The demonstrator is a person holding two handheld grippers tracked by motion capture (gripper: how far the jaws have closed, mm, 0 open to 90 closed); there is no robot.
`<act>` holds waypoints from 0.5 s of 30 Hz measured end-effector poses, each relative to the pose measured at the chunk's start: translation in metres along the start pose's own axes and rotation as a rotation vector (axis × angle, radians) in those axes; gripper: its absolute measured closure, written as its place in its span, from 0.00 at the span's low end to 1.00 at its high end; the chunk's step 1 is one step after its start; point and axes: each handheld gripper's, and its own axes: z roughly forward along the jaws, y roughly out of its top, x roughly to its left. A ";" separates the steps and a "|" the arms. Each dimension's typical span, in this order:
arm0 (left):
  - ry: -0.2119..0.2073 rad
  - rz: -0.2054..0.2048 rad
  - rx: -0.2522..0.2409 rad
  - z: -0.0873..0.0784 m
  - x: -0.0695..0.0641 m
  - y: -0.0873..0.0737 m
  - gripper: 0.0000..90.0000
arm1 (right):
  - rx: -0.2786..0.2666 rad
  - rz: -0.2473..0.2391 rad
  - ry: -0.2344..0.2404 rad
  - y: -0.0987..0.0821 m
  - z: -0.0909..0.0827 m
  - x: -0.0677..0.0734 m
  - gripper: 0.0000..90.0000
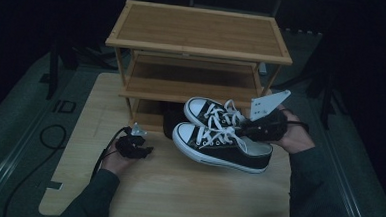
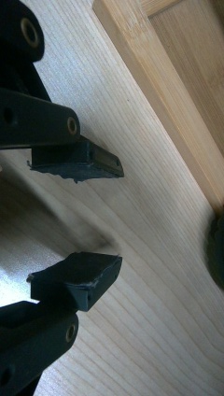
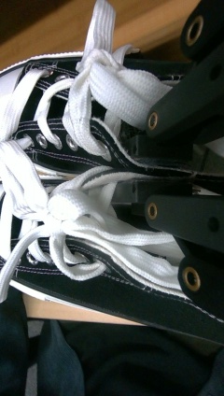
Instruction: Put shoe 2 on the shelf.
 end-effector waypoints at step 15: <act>-0.004 -0.002 -0.002 0.000 0.000 0.000 0.57 | 0.022 0.120 -0.131 0.015 0.007 -0.037 0.93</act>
